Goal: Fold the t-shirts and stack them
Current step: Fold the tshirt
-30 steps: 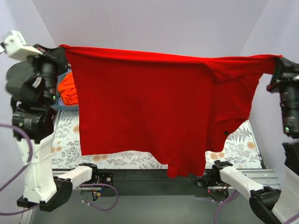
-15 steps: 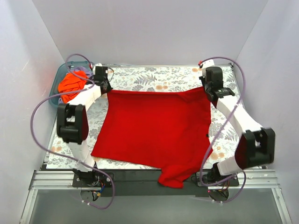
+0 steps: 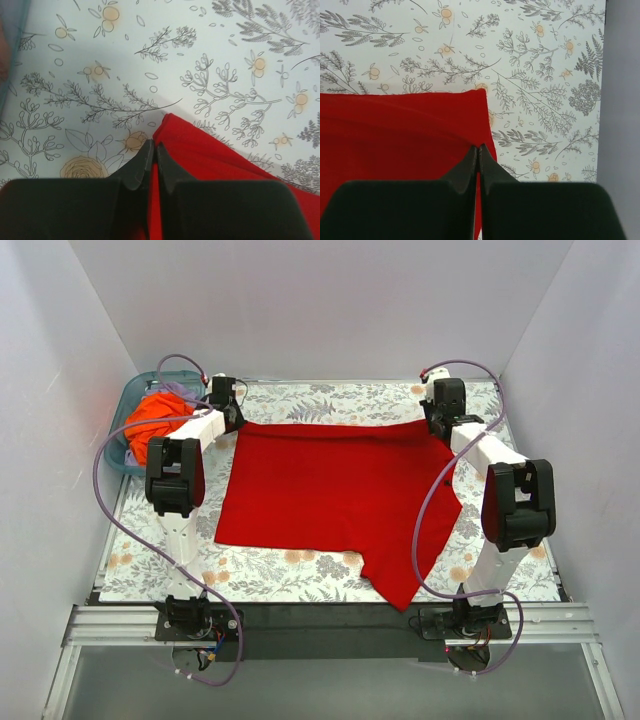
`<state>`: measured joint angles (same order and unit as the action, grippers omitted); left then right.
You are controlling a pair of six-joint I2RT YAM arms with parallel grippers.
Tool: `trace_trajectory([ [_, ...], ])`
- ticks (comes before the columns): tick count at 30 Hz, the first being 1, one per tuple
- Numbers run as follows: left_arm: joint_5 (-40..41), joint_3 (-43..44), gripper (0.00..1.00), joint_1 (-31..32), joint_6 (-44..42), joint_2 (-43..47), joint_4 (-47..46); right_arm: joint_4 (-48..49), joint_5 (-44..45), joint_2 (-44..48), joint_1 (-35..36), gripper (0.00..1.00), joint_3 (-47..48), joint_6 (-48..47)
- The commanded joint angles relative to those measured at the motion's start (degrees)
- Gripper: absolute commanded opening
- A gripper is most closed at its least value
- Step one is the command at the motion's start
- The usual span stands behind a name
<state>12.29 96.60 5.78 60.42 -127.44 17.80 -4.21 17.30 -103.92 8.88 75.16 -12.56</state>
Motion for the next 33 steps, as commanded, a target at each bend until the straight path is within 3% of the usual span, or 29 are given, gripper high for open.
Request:
trace_trajectory([
  [1, -1.7, 3.0, 0.00, -0.5, -0.3, 0.7, 1.0, -2.6, -4.0, 1.3, -1.3, 0.01, 3.5, 2.9],
  [14, -4.2, 8.9, 0.00, -1.1, 0.6, 3.8, 13.2, -21.2, -9.4, 3.6, -3.2, 0.01, 11.4, 10.7],
  [33, -4.1, 10.0, 0.00, -1.6, 2.7, 6.5, 25.2, -36.2, -16.9, 5.7, -5.7, 0.01, 14.8, 16.9],
])
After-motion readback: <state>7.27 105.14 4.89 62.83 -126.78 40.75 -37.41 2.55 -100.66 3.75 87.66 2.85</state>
